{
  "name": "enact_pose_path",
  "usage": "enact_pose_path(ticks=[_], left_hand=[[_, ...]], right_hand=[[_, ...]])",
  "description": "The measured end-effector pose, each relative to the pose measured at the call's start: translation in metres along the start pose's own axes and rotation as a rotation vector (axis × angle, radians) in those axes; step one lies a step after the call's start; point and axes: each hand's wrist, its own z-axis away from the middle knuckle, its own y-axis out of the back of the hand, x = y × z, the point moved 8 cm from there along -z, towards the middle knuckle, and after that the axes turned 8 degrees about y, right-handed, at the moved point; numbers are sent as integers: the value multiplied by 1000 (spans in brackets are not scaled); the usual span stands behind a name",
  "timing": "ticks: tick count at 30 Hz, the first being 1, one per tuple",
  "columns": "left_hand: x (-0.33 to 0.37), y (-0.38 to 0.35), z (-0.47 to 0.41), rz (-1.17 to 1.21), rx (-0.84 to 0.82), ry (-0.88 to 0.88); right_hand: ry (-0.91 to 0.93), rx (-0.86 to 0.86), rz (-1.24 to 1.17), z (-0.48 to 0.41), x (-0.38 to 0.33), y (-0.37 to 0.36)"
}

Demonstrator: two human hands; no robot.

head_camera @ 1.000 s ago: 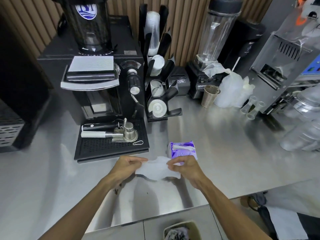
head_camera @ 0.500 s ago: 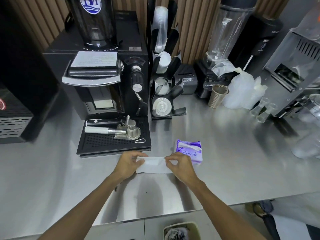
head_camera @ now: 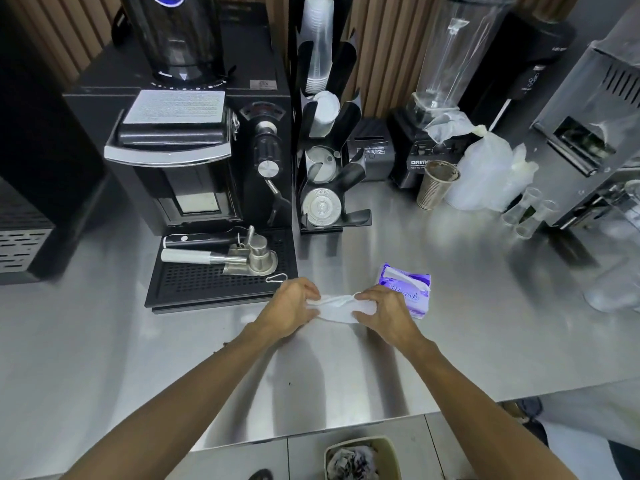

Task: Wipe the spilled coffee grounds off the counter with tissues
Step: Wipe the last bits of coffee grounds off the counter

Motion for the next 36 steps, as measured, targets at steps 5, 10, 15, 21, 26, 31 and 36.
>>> enact_pose_path(ticks=[5,10,15,21,26,31,36], left_hand=[[27,10,-42,-429,57,-227],[23,21,-84,-669,102,-116],[9,20,-98,-960,138,-42],[21,17,-91,-1128,84,10],[28,-1,-57,-1225,10,-46],[37,-29,-11,-1207,-65,-142],[18,-22,31,-1036,-50,-184]], right_hand=[[141,-5,187,-21,-10,-4],[139,37,536,-58,-26,-7],[125,-23,847,-87,-37,-11],[173,-63,898,-91,-33,-26],[223,-24,916,-65,-38,-29],[311,60,797,-19,-36,-30],[324,182,499,28,-39,-25]])
